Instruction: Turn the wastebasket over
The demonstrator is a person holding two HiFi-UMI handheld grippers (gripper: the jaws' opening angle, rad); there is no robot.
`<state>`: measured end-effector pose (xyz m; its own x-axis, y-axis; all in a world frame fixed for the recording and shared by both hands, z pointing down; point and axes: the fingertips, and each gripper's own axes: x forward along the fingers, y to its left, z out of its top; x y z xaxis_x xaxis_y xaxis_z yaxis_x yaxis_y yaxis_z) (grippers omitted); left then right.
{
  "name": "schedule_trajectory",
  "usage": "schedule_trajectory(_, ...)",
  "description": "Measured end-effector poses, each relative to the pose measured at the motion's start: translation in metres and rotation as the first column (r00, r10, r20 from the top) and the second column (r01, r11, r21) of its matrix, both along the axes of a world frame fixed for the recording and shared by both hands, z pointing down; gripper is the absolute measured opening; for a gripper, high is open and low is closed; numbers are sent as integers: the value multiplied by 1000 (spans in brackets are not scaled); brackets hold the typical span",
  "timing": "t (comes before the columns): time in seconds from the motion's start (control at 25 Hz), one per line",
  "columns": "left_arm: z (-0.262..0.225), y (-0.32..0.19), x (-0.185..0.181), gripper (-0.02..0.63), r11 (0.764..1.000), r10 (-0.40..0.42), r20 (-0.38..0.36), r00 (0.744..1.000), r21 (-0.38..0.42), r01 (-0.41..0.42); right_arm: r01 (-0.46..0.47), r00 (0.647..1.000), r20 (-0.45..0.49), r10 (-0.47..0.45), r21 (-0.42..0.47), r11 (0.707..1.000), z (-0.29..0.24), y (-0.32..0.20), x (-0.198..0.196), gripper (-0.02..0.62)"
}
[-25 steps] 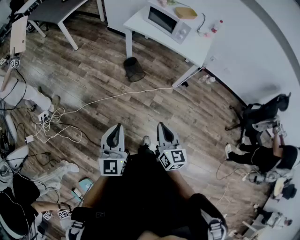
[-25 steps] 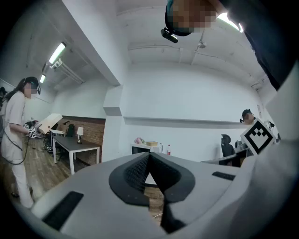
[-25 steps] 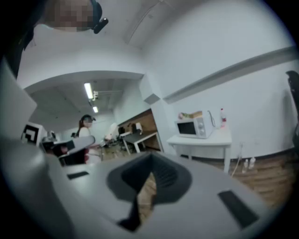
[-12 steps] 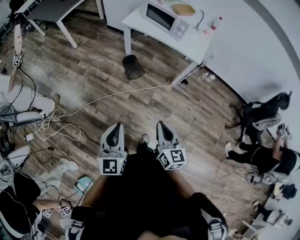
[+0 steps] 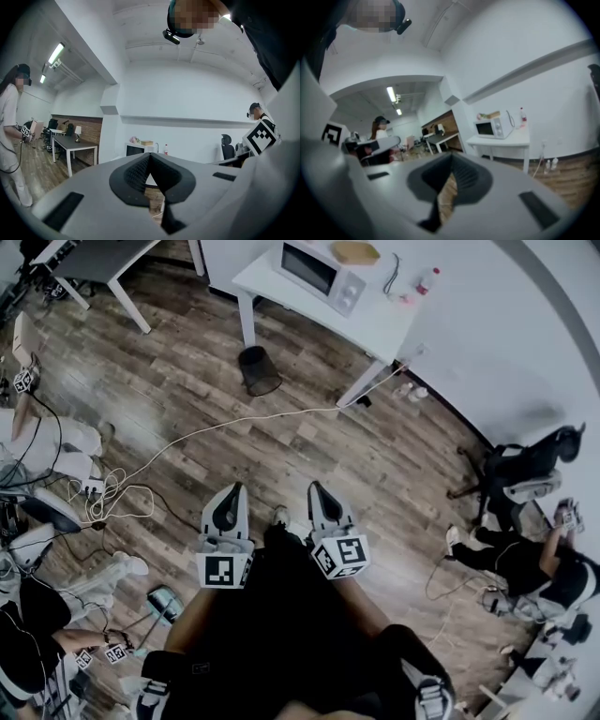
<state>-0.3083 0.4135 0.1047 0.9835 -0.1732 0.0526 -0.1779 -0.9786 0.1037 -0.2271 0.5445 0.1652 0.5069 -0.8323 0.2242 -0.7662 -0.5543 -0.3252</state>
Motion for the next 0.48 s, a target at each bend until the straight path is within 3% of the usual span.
schedule_trajectory(0.48,10,39,30,34,999,19,34,999,46,-20,15,1000,9,-15,4,1000,18,28,32,32)
